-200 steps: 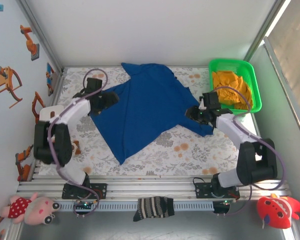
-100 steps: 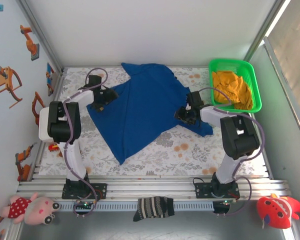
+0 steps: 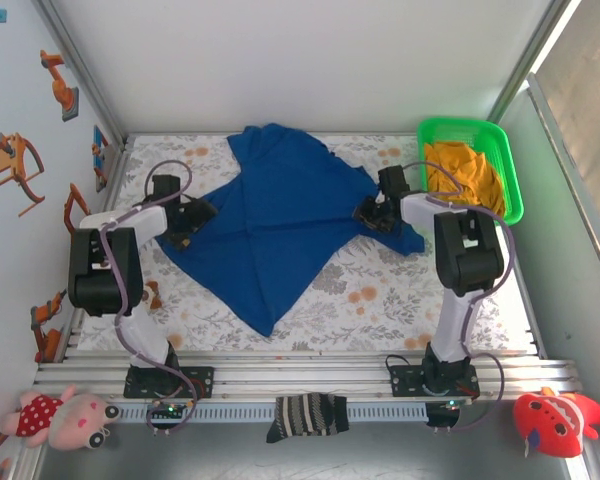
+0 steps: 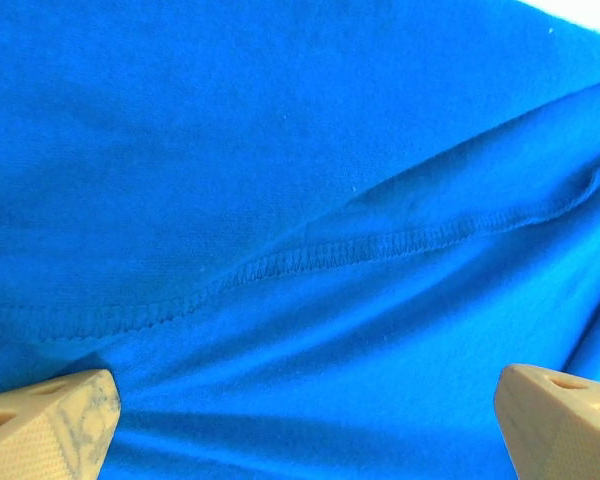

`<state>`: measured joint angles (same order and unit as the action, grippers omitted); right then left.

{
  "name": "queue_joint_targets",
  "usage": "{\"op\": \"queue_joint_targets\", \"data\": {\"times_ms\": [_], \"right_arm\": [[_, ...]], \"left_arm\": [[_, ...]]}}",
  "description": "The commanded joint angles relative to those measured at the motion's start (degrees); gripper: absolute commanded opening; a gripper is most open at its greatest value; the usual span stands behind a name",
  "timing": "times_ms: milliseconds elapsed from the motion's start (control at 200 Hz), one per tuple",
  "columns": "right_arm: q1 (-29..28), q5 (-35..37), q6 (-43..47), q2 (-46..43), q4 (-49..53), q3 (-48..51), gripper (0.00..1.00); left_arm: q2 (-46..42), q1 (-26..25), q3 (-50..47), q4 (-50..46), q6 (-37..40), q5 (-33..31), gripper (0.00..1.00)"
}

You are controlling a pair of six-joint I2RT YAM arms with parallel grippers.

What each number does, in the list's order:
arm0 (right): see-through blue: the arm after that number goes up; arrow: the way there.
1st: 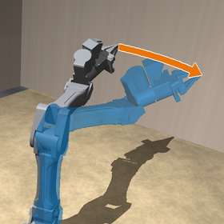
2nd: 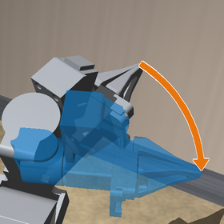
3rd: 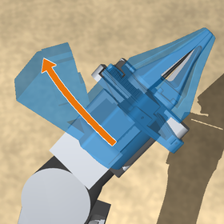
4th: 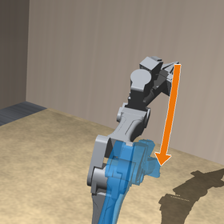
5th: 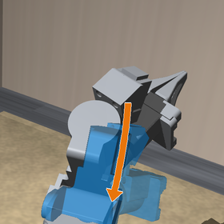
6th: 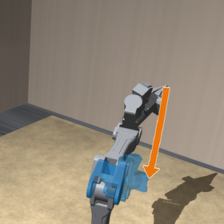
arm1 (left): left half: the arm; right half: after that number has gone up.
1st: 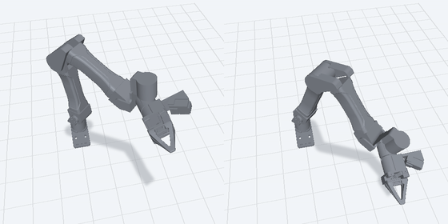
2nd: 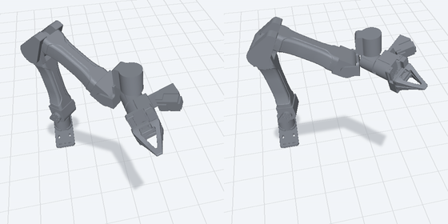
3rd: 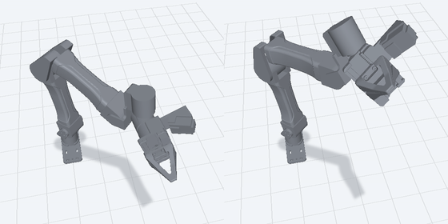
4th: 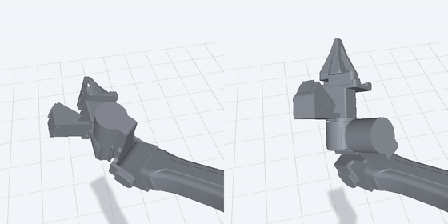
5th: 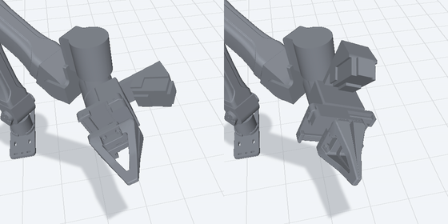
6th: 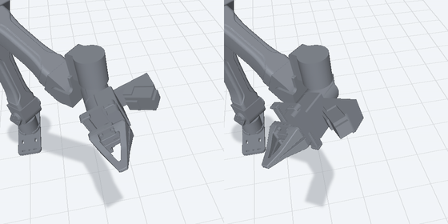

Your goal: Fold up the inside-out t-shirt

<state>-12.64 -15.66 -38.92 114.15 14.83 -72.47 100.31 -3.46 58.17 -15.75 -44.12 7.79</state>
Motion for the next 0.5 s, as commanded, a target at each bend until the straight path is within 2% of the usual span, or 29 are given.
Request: {"op": "queue_joint_targets", "data": {"times_ms": [0,175,366,436,496], "right_arm": [[1.5,2.0,1.9,5.0,6.8,-5.1,0.37],[3.4,2.4,3.3,11.1,12.5,-16.1,0.37],[5.9,-0.4,5.7,14.9,16.1,-25.4,0.37],[6.4,-3.2,6.9,12.9,15.7,-26.0,0.37],[6.4,-4.9,7.3,9.2,14.6,-24.7,0.37]], "left_arm": [[-4.1,0.6,-7.3,-5.4,-3.9,-1.6,0.97],[-16.0,-1.5,-18.3,-4.3,-9.9,-1.2,0.97],[-30.7,-13.4,-24.7,-5.6,-19.3,-4.7,0.97],[-34.8,-17.6,-24.1,-7.0,-21.3,-7.3,0.97],[-36.4,-19.2,-22.0,-8.9,-21.3,-9.0,0.98]]}}
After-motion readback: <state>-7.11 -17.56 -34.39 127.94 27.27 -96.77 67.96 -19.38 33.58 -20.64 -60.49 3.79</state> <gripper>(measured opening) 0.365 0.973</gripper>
